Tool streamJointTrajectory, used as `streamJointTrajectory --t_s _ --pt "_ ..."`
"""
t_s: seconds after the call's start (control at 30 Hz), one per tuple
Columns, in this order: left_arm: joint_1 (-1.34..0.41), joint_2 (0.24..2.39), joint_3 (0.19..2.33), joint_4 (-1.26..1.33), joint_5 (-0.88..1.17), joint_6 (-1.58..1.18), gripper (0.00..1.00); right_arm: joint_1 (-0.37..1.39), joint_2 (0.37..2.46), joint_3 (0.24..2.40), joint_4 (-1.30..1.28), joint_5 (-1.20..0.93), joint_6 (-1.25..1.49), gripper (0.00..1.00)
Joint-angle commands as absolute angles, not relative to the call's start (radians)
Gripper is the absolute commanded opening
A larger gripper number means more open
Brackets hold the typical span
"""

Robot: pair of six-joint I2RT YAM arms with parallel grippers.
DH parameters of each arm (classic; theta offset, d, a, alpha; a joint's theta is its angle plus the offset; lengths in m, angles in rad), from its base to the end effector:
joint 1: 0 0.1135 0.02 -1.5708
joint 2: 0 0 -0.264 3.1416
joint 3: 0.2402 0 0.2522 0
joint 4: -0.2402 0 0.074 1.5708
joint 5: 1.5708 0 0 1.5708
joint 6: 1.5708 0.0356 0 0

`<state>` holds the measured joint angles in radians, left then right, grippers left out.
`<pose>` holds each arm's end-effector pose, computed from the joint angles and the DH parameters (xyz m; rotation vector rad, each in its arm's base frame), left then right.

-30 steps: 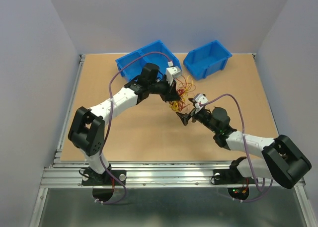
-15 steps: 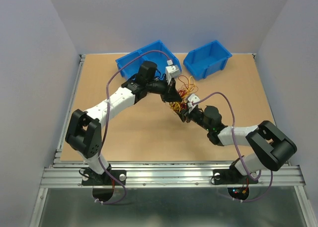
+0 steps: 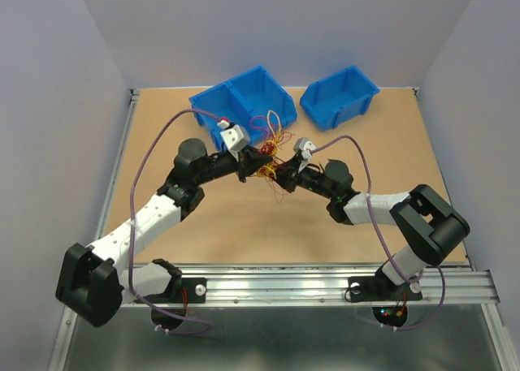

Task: Untangle the cables

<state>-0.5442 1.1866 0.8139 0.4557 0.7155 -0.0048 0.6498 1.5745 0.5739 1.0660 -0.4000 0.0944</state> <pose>0.2202 -0.1606 0.3333 0.9679 1.2585 -0.9626 0.2387 0.1988 0.2107 -0.7439 1.3918 0.8900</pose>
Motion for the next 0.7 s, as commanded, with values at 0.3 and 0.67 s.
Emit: streamJointTrajectory --t_s 0.3,0.67 --pt "-0.552 1.124 0.724 0.830 0.290 0.035 0.00 0.644 1.484 0.595 1.101 -0.595 0.232 0.53" --pt "-0.561 1.287 0.911 0.578 0.546 0.078 0.00 0.643 1.368 0.502 1.106 -0.390 0.186 0.81"
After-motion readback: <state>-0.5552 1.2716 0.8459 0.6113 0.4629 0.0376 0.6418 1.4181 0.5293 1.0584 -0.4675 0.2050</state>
